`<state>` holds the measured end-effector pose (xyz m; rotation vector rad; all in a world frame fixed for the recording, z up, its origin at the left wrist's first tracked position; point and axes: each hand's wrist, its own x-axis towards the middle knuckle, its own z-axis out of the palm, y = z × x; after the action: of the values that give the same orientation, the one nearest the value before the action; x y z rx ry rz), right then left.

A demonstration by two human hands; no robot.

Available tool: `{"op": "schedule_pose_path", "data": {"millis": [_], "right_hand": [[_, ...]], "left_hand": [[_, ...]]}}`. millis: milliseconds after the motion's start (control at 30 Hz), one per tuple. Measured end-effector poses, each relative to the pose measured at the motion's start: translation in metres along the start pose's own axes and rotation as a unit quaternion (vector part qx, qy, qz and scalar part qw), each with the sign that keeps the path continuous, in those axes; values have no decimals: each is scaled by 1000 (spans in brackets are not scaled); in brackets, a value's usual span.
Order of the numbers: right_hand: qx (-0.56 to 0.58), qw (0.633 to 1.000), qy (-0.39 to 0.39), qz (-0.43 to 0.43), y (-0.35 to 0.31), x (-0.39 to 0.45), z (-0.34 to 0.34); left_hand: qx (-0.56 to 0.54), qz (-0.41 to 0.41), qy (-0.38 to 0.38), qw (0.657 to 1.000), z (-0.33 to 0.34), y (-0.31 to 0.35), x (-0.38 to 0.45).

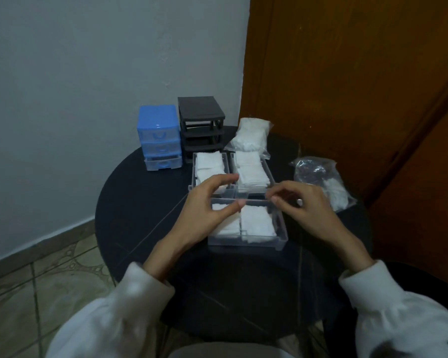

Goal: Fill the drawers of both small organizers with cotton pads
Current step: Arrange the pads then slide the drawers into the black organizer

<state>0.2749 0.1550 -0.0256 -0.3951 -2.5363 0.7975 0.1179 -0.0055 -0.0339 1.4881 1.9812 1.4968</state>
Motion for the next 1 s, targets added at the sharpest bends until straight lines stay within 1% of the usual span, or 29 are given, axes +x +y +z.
{"op": "schedule_pose_path", "data": {"millis": [100,233,333,467,567,767,900,1000], "right_hand": [[-12,999,33,24,14,-12,-15],[-56,994,70,70,34,-32,-31],[-97,987,82,99,48,-43,-36],[-114,981,85,136,63,-49,-31],[-115,977,78,162,69,-48,-24],[-153,972,88,154,73,-41,-13],[-177,967,99,154,70,-34,-9],[-205,959,97,170,68,-30,-6]], "left_hand": [[5,19,-25,999,18,15,22],[43,30,-64,997,56,31,50],[84,38,-99,991,85,37,66],[137,25,-132,981,117,35,81],[149,26,-133,980,130,30,83],[151,47,-94,983,138,20,80],[137,38,-99,985,139,18,79],[135,27,-93,986,139,18,78]]}}
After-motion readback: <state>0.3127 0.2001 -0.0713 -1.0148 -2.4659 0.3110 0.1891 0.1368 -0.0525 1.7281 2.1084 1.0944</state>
